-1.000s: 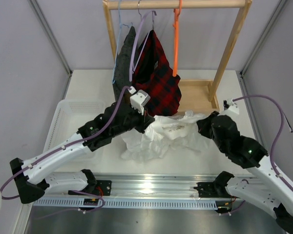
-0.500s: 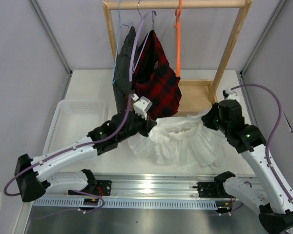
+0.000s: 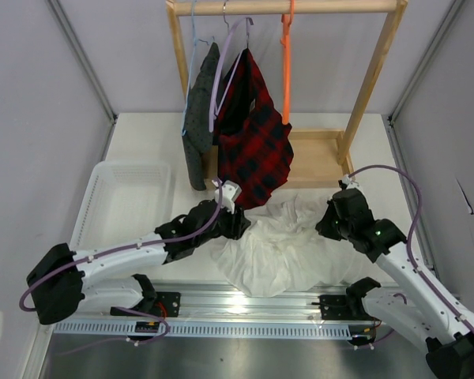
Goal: Place the skirt on the hanger
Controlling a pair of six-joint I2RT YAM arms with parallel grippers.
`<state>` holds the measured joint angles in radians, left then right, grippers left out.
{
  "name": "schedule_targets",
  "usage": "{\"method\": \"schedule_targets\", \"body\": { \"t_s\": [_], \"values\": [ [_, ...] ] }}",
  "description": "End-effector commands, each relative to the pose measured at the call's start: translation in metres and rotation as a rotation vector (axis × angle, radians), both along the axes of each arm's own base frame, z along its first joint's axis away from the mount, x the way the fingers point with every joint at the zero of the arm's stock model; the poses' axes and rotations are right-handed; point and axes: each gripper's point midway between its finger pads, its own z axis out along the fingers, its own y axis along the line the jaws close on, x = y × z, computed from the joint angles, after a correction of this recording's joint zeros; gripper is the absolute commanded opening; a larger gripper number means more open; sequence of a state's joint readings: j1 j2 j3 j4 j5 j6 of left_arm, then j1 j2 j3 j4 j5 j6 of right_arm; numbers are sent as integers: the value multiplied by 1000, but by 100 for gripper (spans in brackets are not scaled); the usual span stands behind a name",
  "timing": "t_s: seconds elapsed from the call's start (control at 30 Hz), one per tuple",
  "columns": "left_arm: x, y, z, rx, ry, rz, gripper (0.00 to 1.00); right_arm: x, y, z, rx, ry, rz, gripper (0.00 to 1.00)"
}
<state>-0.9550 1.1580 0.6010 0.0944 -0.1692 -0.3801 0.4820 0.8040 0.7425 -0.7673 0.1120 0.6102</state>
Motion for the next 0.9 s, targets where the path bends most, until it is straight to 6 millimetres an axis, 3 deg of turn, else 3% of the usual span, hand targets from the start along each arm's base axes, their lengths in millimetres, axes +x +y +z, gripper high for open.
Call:
{"method": "schedule_targets", "body": {
  "t_s": [0.0,0.27,0.3,0.37,0.4,0.47,0.5,0.57,0.63,0.67,0.73,0.77,0.8,0.87],
  "values": [
    [3,-7,57,-141,-100,-20,52,16,1,12,-9,-39,-44,0],
    [-30,-24,132,-243,-140,-219,54,29,-1,26,-41,-58,-57,3],
    [-32,-24,149,-270,-166,-227,55,30,-2,26,-49,-56,-62,8],
    [-39,-25,155,-271,-165,-244,55,34,-3,25,-58,-49,-67,13],
    [-39,-25,173,-290,-191,-245,56,35,-6,24,-64,-41,-77,16],
    [-40,-25,185,-295,-210,-245,56,38,-7,22,-67,-31,-79,21],
    [-38,-25,210,-328,-244,-238,58,41,-5,23,-58,-37,-77,28],
    [-28,-24,229,-333,-276,-191,60,43,-5,18,-47,-16,-73,34],
    [-17,-21,269,-357,-342,-142,62,46,-3,16,-36,-6,-66,37],
    [-8,-28,264,-325,-334,-126,62,48,-2,12,-42,6,-63,38],
    [3,-28,307,-355,-403,-84,65,51,0,11,-37,8,-61,41],
    [22,-34,300,-315,-400,-16,66,52,1,9,-34,12,-60,43],
    [32,-35,305,-305,-419,23,70,54,2,11,-28,5,-60,45],
    [56,-33,369,-384,-502,140,72,55,5,10,-20,8,-55,46]
  ]
}}
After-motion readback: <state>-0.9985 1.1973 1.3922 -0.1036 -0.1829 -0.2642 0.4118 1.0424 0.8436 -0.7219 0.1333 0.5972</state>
